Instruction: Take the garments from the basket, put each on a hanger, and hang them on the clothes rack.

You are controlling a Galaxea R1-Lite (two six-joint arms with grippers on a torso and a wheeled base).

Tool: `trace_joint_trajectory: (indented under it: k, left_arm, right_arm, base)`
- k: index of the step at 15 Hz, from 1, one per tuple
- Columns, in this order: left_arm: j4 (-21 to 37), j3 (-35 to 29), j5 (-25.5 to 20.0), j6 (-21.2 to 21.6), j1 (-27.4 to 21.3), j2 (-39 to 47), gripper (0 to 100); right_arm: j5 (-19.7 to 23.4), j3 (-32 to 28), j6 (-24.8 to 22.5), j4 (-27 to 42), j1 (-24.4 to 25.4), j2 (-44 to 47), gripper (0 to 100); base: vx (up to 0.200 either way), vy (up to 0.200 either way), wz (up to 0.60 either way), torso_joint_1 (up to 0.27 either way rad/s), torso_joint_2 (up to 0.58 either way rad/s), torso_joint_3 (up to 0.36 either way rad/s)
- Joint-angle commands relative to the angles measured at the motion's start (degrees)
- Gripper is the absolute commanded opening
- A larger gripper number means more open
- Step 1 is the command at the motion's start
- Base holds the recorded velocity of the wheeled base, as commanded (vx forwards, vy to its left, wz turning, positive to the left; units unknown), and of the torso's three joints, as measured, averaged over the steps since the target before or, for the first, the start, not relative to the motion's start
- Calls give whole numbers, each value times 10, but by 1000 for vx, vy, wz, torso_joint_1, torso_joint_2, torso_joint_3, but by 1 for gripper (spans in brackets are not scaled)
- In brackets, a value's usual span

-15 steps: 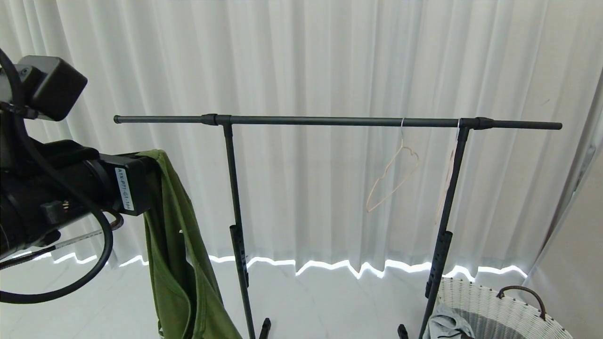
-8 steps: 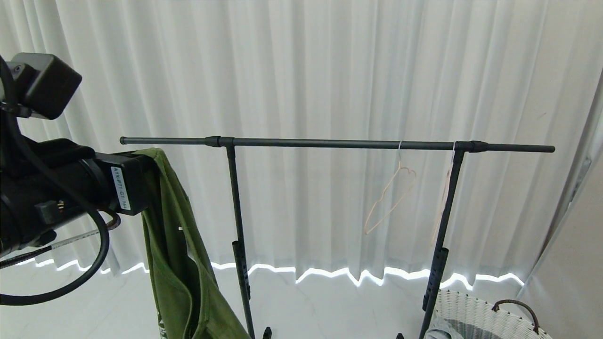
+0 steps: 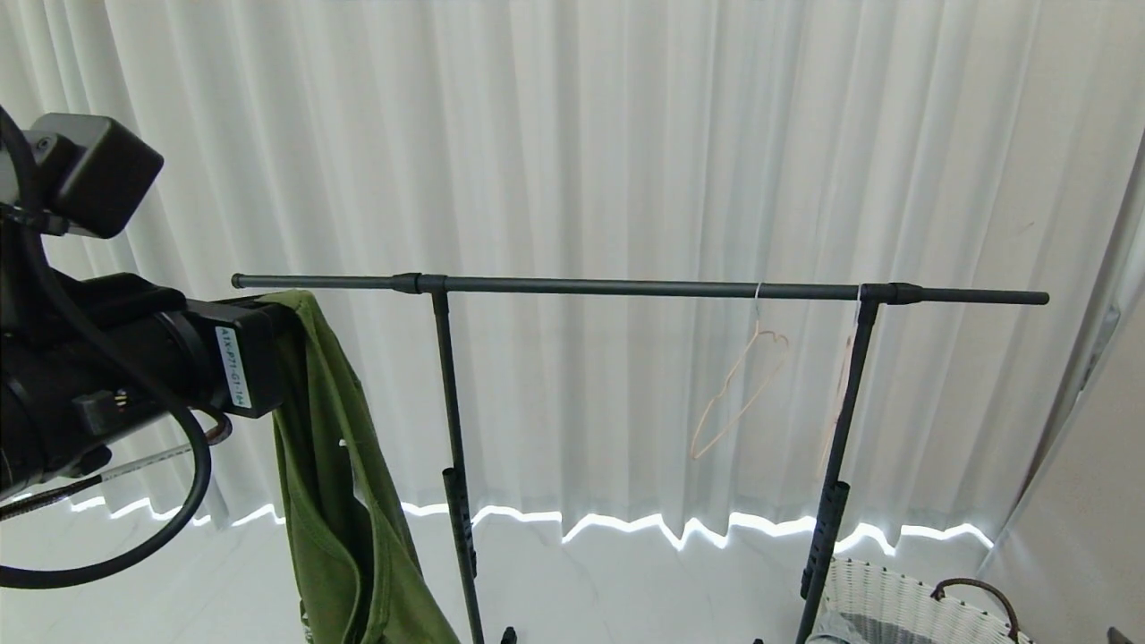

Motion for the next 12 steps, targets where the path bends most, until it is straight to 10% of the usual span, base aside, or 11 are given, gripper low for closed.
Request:
trace_joint_trajectory:
  k: [1, 6, 12]
  left_arm:
    - [0, 2, 0, -1, 0, 0, 0]
    - [-5, 59, 1, -3, 1, -43, 0]
    - [-114, 193, 0, -56, 54, -129, 0]
  right_arm:
    - [8, -57, 6, 22, 2, 29, 100]
    - [7, -276, 97, 234, 2, 195, 100]
    - [4, -313, 123, 252, 1, 261, 100]
  base:
    - [0, 0, 0, 0, 0, 0]
    - [0, 0, 0, 0, 0, 0]
    - [0, 0, 0, 0, 0, 0]
